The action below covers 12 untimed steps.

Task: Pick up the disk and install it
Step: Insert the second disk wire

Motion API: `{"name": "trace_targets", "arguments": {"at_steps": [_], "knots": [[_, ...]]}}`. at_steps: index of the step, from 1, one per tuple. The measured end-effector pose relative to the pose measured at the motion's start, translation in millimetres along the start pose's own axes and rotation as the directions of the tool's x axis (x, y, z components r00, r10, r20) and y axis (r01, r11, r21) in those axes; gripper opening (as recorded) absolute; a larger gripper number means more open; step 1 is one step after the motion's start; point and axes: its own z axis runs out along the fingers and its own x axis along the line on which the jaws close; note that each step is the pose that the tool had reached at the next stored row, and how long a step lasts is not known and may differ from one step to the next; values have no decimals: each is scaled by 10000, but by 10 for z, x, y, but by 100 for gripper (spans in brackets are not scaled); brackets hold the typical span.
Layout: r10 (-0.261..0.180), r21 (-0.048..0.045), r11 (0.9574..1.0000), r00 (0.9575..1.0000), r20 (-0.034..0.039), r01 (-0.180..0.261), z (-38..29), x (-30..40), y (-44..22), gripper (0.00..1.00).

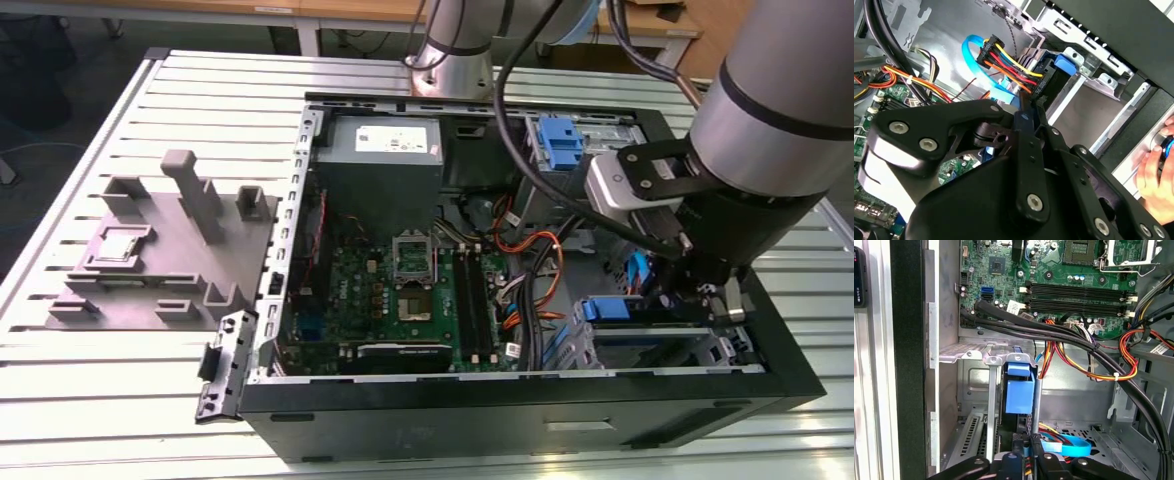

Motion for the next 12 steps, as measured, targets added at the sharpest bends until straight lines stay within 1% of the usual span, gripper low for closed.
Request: {"name": "trace_targets", "arguments": {"at_steps": [1,2,6,12], "knots": [[1,0,10000,10000,7,-1,-12,-1,-2,17],[1,-2,10000,10000,4,-1,-35,-2,-7,24],[2,-11,10000,10000,4,-2,-122,-5,-22,24],[6,-64,10000,10000,11,-6,-131,-5,-28,22]]}}
